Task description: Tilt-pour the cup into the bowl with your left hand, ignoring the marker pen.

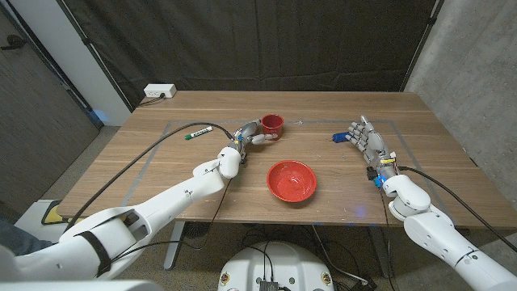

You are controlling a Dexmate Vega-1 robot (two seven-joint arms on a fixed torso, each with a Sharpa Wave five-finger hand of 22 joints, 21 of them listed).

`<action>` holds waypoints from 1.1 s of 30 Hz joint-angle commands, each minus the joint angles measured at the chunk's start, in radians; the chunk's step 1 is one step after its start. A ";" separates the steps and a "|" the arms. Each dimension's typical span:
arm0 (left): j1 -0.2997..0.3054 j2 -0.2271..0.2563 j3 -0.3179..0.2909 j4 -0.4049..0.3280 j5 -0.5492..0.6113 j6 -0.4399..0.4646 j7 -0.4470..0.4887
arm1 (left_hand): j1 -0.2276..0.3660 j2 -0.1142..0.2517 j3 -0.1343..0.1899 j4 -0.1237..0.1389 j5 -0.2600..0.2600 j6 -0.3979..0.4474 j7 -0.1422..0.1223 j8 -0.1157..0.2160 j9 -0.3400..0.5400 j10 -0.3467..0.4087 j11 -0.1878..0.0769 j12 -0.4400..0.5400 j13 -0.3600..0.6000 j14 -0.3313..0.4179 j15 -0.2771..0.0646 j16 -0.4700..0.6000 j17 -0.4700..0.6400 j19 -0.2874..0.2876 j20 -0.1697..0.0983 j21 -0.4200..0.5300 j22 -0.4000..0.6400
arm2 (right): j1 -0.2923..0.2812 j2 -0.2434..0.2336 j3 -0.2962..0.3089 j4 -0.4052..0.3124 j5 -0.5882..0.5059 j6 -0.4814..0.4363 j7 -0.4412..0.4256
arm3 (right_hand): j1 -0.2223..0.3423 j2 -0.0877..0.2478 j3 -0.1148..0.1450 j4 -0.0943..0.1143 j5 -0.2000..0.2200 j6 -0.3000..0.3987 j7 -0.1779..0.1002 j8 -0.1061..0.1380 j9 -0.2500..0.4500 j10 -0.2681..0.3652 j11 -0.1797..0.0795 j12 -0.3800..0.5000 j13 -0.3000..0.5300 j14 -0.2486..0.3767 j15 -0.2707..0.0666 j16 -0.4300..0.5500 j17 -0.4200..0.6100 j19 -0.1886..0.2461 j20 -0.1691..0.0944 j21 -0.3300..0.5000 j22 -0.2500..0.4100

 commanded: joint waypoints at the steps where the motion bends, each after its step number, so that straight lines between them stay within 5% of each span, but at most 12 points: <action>1: -0.050 -0.039 0.038 0.072 0.003 -0.030 -0.037 | -0.001 -0.004 -0.009 0.001 0.002 0.000 -0.003 0.005 0.001 -0.002 -0.001 0.003 0.005 -0.003 0.001 0.003 0.003 -0.005 0.001 0.000 -0.001 | -0.013 0.002 0.008 -0.002 0.002 0.005 -0.006 | 0.001 0.012 0.000 0.000 0.007 0.006 -0.006 0.003 0.003 0.011 -0.001 0.007 0.004 0.007 -0.001 0.004 0.003 0.004 -0.001 0.001 0.004; 11: -0.062 -0.118 0.039 0.190 -0.021 -0.119 0.061 | 0.028 0.004 -0.007 -0.011 0.010 0.074 -0.021 0.038 0.001 0.075 -0.024 0.038 0.004 0.069 -0.032 0.030 -0.002 0.043 -0.040 0.026 -0.002 | -0.026 -0.010 0.015 -0.013 0.009 -0.010 -0.007 | 0.001 0.012 -0.001 0.000 0.007 0.007 -0.007 0.004 0.003 0.017 0.000 0.009 0.004 0.011 -0.002 0.005 0.003 0.006 0.000 0.002 0.004; 18: -0.038 -0.172 0.002 0.233 -0.074 -0.151 0.166 | 0.215 0.082 0.071 -0.082 -0.011 0.384 -0.074 0.117 -0.003 0.398 -0.106 0.091 -0.002 0.384 -0.109 0.065 -0.007 0.312 -0.094 0.093 -0.004 | -0.047 -0.022 0.025 -0.033 0.013 -0.023 -0.016 | 0.001 0.012 -0.001 0.000 0.007 0.009 -0.008 0.004 0.003 0.017 -0.001 0.009 0.004 0.013 -0.001 0.006 0.003 0.008 0.001 0.002 0.004; 20: -0.038 -0.178 0.002 0.243 -0.077 -0.160 0.183 | 0.245 0.095 0.091 -0.087 -0.027 0.455 -0.087 0.134 -0.004 0.460 -0.095 0.095 -0.002 0.440 -0.121 0.065 -0.007 0.351 -0.090 0.101 -0.003 | -0.053 -0.023 0.027 -0.037 0.013 -0.025 -0.019 | 0.001 0.012 -0.002 0.000 0.007 0.009 -0.009 0.005 0.003 0.018 -0.001 0.010 0.004 0.013 -0.002 0.006 0.003 0.009 0.000 0.003 0.004; 24: -0.033 -0.174 -0.001 0.240 -0.084 -0.173 0.199 | 0.304 0.117 0.160 -0.079 -0.054 0.625 -0.084 0.166 -0.009 0.611 -0.112 0.100 -0.003 0.589 -0.144 0.068 -0.007 0.438 -0.099 0.122 -0.001 | -0.060 -0.027 0.029 -0.045 0.012 -0.030 -0.022 | 0.001 0.012 -0.002 0.000 0.007 0.011 -0.010 0.005 0.003 0.018 -0.001 0.010 0.004 0.015 -0.001 0.006 0.003 0.010 0.000 0.003 0.004; 33: -0.005 -0.132 -0.018 0.170 -0.097 -0.159 0.190 | 0.316 0.122 0.194 -0.062 -0.061 0.664 -0.072 0.161 -0.012 0.650 -0.102 0.091 -0.004 0.627 -0.142 0.059 -0.007 0.459 -0.093 0.125 -0.001 | -0.059 -0.024 0.022 -0.049 0.007 -0.030 -0.018 | 0.001 0.012 -0.002 0.000 0.007 0.012 -0.010 0.006 0.003 0.020 -0.002 0.010 0.004 0.015 -0.003 0.006 0.003 0.011 0.001 0.003 0.004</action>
